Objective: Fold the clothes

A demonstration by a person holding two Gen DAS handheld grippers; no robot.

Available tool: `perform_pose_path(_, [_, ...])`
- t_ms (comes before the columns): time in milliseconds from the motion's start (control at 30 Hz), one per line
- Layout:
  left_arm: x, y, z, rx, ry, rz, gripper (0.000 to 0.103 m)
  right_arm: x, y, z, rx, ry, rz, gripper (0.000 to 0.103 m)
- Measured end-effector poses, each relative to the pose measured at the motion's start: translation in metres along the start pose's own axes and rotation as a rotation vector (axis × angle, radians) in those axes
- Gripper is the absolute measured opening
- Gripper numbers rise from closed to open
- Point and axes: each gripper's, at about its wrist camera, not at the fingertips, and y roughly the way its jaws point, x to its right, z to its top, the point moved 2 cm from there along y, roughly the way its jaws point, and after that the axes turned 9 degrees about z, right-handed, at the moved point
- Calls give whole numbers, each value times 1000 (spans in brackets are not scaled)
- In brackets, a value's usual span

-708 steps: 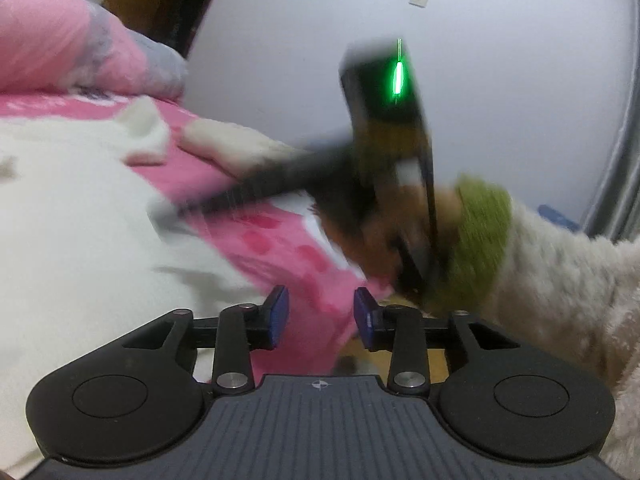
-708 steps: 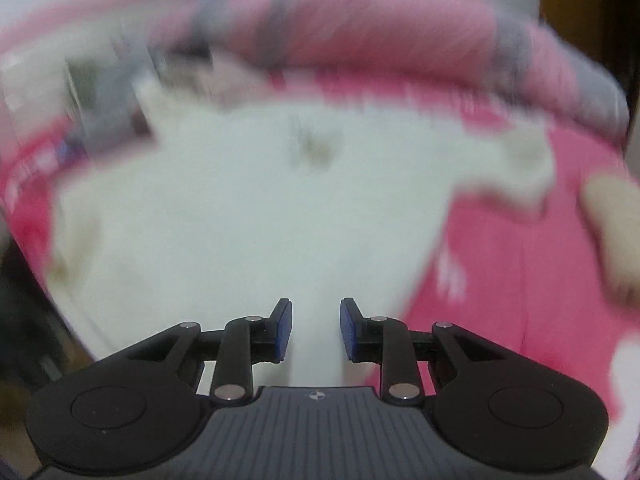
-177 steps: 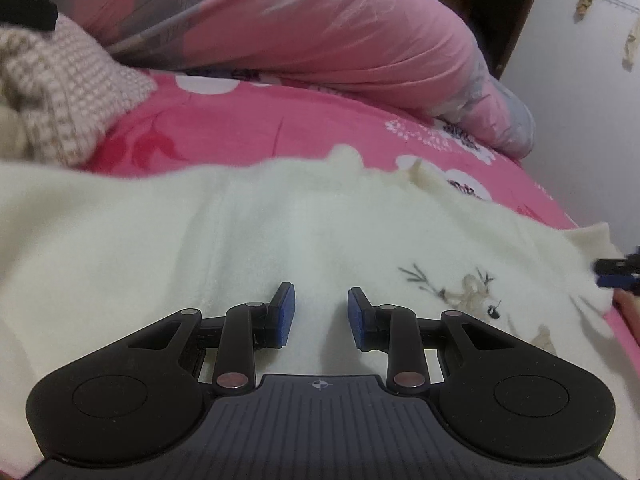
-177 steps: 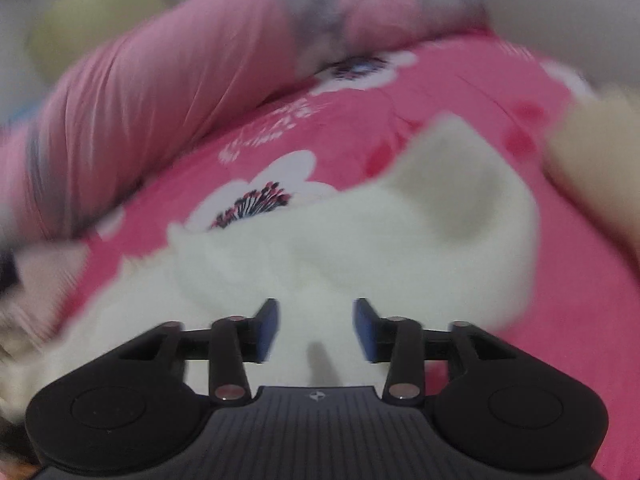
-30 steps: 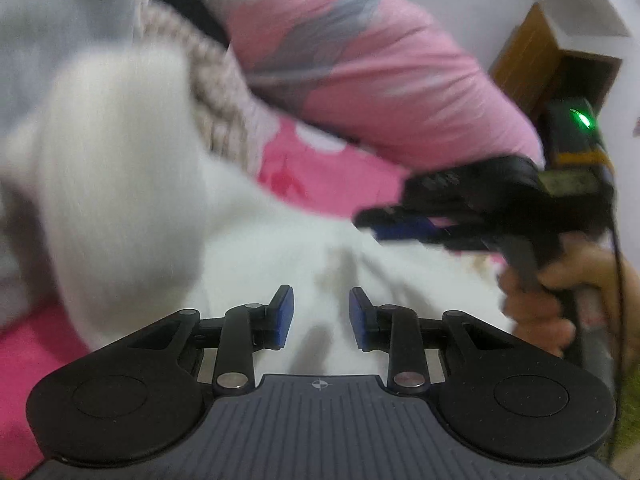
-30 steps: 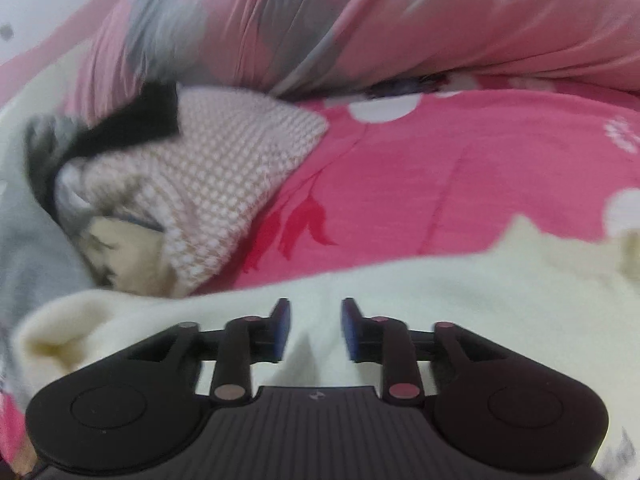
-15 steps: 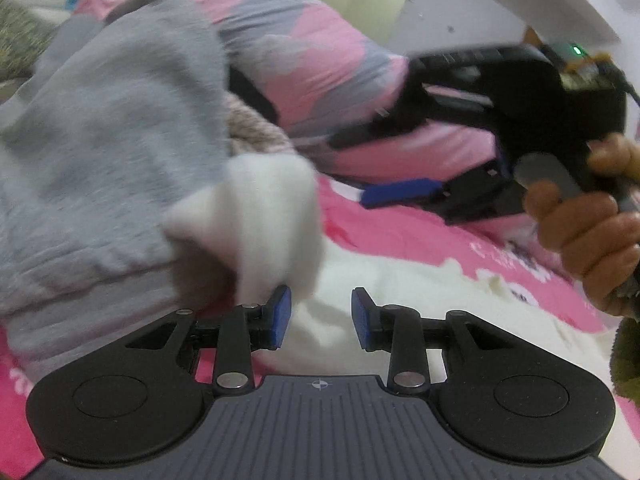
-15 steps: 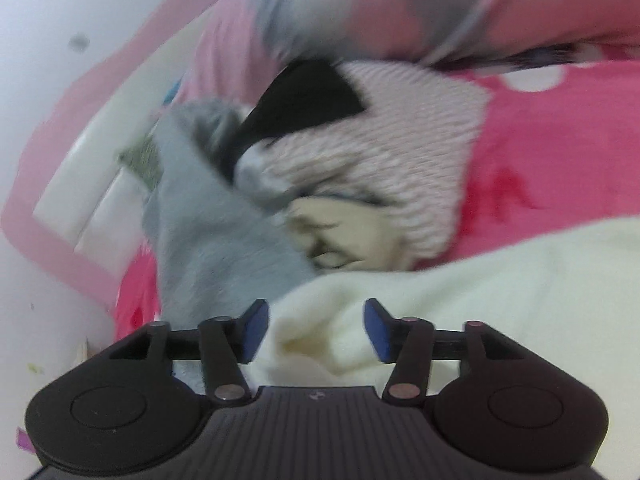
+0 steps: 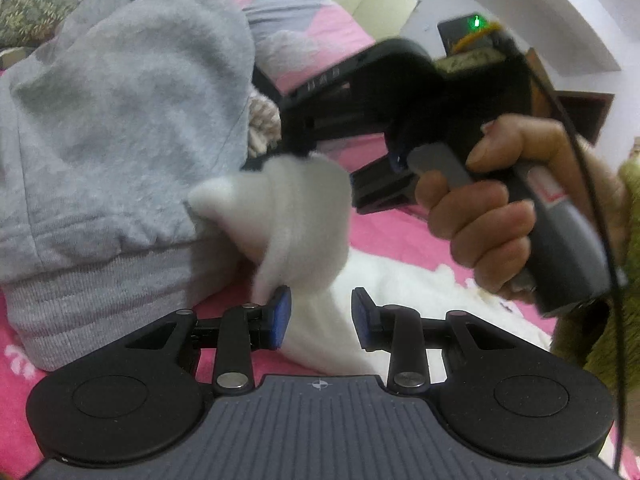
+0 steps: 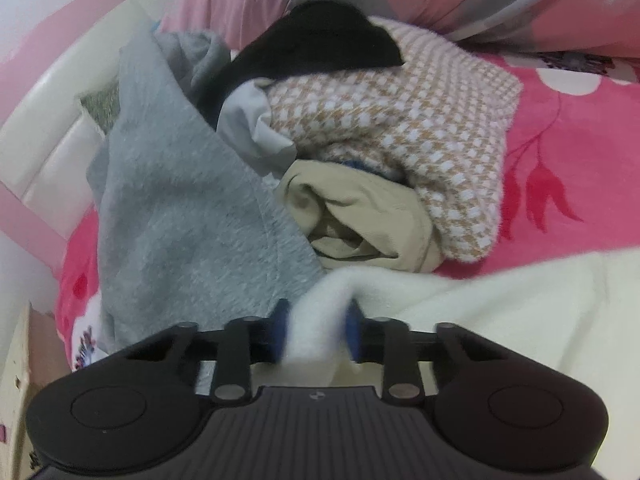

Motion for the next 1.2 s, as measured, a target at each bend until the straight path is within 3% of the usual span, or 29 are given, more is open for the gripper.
perform_pose_path(133, [7,-13,3,79,31,-5,33,7,-26,-6,91,26,59,20])
perform_pose_path(267, [5,-32,7,207,10,-25,37,17,-59,-16,198,42,132,19])
perform_pose_path(333, [5,-37,8,223,3,-38,40,21,-74,-24,251,43,164,19])
perform_pose_path(500, [7,-31,0,145,11,-83,41,43,-88,-69,306,109,143,19])
perform_pose_path(633, [7,-18,-6,64,30,-92,41,71,-84,-114,295,206,116,20])
perform_pose_path(767, [11,-4,-17,-37,34,-99,44,98,-87,-144,281,332,144,25])
perform_pose_path(933, [19,-1,-26,-54,89,-96,45,107,-105,-146,281,337,102,40])
perform_pose_path(1100, [24,-1,-32,-61,124,-81,45,91,-119,-117,321,188,16,44])
perform_pose_path(1200, [24,1,-32,-68,128,-79,45,85,-108,-93,320,129,-13,54])
